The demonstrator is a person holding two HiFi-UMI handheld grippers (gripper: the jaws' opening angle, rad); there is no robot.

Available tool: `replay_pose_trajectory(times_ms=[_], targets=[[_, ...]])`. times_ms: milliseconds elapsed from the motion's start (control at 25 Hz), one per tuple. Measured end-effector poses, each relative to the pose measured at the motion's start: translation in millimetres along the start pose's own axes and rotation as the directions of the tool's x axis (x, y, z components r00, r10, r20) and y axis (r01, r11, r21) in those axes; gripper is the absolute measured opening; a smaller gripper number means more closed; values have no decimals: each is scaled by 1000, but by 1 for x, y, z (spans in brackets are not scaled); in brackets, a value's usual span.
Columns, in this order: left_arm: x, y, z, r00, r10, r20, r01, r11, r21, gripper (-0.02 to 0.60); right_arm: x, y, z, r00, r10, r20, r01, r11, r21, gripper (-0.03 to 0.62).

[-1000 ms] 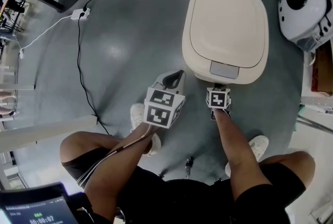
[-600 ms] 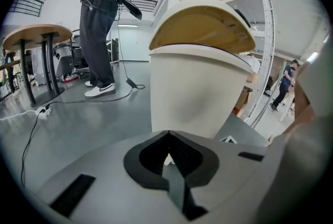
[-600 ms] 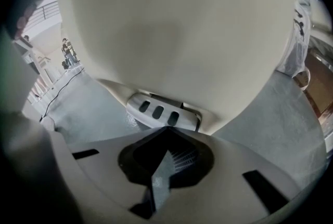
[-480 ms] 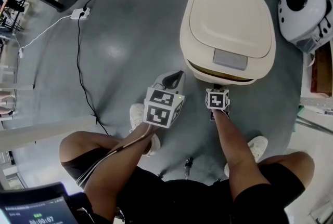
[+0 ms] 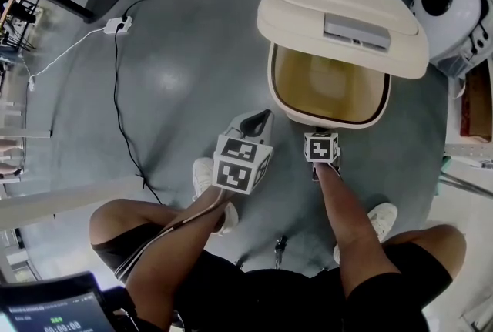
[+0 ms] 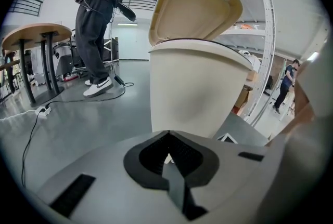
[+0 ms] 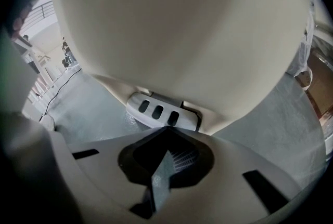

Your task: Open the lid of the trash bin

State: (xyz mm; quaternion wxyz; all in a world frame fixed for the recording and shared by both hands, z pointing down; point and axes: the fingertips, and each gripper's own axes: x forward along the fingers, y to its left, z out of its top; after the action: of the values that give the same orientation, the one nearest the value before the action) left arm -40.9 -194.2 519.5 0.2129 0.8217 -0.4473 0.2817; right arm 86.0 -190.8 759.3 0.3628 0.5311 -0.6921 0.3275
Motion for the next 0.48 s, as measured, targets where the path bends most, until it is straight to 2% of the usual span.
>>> replay_pose_trajectory(times_ms=[480], targets=[[2, 4, -5, 1000, 5, -23, -6, 1000, -9, 0, 1, 1, -1, 1000, -15, 15, 15, 1000, 16, 4]])
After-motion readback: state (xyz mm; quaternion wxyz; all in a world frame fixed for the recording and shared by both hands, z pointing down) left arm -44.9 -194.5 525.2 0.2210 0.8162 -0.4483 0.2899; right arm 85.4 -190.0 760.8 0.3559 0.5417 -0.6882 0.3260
